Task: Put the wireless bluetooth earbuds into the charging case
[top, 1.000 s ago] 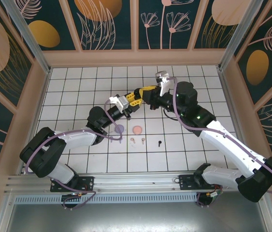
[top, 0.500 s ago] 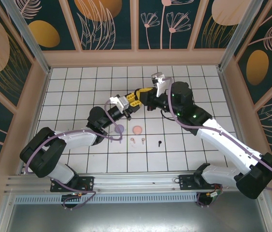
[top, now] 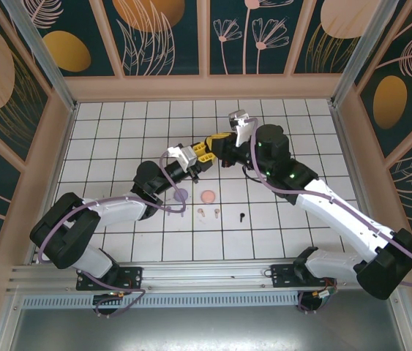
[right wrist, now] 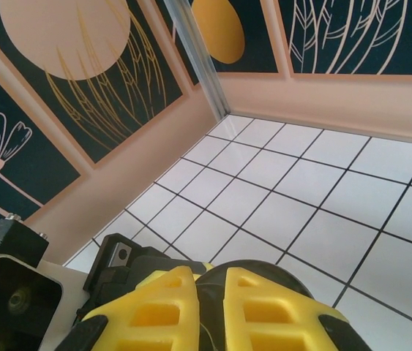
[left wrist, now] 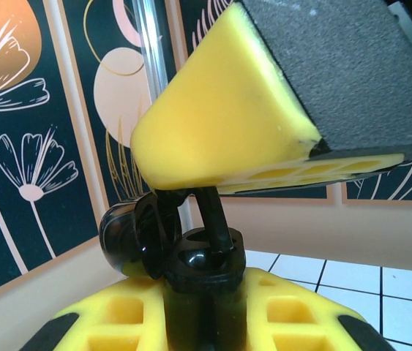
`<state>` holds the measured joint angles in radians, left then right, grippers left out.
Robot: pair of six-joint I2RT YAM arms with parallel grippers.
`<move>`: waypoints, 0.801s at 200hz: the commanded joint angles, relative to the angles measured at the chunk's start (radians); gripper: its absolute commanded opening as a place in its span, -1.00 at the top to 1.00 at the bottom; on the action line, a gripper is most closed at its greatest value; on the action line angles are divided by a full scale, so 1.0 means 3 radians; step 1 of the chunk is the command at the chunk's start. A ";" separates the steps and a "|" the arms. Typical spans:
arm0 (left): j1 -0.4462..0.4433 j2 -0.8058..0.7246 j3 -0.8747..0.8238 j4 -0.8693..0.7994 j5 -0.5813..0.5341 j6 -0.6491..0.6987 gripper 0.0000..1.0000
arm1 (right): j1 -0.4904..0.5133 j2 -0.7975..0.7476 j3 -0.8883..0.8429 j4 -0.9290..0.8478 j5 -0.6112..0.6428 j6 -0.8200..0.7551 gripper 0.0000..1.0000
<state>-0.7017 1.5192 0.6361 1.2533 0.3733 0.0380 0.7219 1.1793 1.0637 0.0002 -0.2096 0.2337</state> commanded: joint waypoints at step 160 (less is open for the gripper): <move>-0.0030 -0.0136 0.0150 0.0025 0.0024 0.0049 1.00 | 0.0161 0.0254 0.0071 -0.0510 -0.0253 -0.0344 0.84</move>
<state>-0.7010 1.5059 0.6361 1.1938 0.3641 0.0414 0.7246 1.2087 1.0588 -0.0357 -0.2348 0.1612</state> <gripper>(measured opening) 0.223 0.092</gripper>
